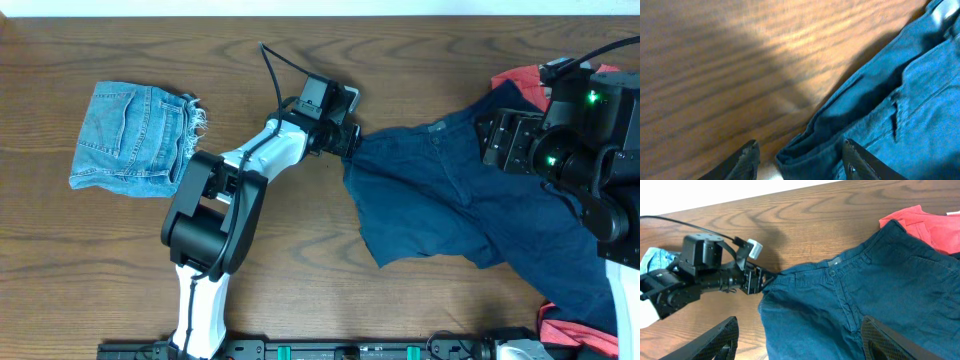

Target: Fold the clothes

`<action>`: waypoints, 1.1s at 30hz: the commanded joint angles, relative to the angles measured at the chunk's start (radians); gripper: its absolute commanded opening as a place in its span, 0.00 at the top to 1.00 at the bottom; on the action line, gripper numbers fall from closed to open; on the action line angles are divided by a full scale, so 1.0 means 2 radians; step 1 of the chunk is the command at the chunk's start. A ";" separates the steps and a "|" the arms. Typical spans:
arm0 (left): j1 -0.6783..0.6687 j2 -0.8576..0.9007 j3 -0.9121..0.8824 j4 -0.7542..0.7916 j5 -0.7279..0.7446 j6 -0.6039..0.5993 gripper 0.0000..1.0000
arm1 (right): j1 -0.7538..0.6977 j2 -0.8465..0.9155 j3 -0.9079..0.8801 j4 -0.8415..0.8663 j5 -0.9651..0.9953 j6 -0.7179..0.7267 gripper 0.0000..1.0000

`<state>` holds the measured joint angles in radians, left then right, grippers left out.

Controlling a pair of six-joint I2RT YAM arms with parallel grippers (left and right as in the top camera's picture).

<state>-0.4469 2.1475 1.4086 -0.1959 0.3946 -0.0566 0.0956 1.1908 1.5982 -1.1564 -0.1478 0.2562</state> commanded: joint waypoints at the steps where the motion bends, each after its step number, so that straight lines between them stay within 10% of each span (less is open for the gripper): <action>1: -0.001 0.011 0.001 0.002 0.021 -0.005 0.53 | -0.005 0.000 0.005 -0.003 0.005 0.004 0.23; 6: 0.001 -0.001 0.002 0.029 0.073 -0.044 0.93 | -0.005 0.000 0.005 -0.004 0.011 0.004 0.23; 14: 0.034 -0.120 0.018 0.035 0.067 -0.074 0.94 | -0.005 0.000 0.005 -0.008 0.048 0.004 0.23; 21: 0.102 -0.244 0.018 -0.059 -0.141 -0.074 0.94 | -0.005 0.000 0.005 -0.007 0.048 0.004 0.23; 25: 0.141 -0.252 0.018 -0.123 -0.176 -0.037 0.57 | -0.005 0.000 0.005 -0.007 0.048 0.005 0.21; 33: 0.170 -0.262 0.018 -0.196 -0.175 -0.015 0.44 | -0.005 0.038 -0.015 -0.022 0.048 0.009 0.18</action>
<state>-0.1112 1.6402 1.4441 -0.5682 0.0727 -0.1146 0.0956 1.2205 1.5959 -1.1881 -0.0631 0.2569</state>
